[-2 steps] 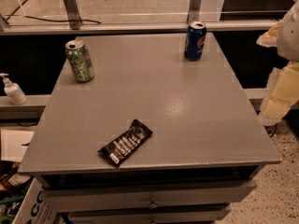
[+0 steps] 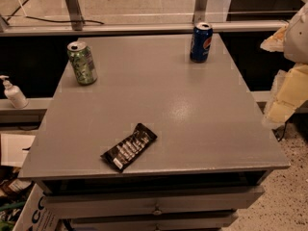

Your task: Move green can near pepsi can

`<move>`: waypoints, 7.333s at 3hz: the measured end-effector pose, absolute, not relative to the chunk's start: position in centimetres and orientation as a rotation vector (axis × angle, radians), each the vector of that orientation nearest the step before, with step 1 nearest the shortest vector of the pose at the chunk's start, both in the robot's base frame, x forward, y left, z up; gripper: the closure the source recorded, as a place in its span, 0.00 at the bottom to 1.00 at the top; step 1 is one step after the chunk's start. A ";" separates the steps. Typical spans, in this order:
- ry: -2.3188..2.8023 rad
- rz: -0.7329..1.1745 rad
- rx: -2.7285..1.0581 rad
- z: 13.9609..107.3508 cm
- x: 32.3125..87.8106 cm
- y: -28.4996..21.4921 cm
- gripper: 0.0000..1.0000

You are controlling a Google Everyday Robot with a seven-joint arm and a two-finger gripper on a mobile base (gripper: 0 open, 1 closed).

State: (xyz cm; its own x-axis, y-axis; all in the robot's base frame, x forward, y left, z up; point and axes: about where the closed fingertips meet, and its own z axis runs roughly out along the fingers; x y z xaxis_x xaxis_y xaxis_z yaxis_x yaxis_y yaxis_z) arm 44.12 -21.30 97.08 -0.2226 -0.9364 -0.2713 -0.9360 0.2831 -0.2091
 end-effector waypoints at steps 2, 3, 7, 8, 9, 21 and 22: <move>2.099 0.421 -1.580 94.8 46.3 -15.3 0.00; 2.008 0.609 -1.510 93.6 47.7 -11.9 0.00; 1.640 1.015 -1.295 90.4 51.8 -2.9 0.00; 1.544 1.106 -1.235 89.0 54.1 2.0 0.00; 1.499 1.157 -1.126 87.4 56.7 6.7 0.00; 1.441 0.792 -0.873 89.0 63.5 5.9 1.00; 1.445 0.792 -0.871 88.8 63.5 5.9 1.00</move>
Offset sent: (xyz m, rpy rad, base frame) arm 0.0392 0.1044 -0.0291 0.5604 0.1294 0.0672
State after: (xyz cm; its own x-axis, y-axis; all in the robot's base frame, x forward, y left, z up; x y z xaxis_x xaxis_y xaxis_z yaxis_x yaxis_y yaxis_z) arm 63.46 5.95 88.84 -0.0070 -0.0602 -0.9982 -0.8737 0.4859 -0.0232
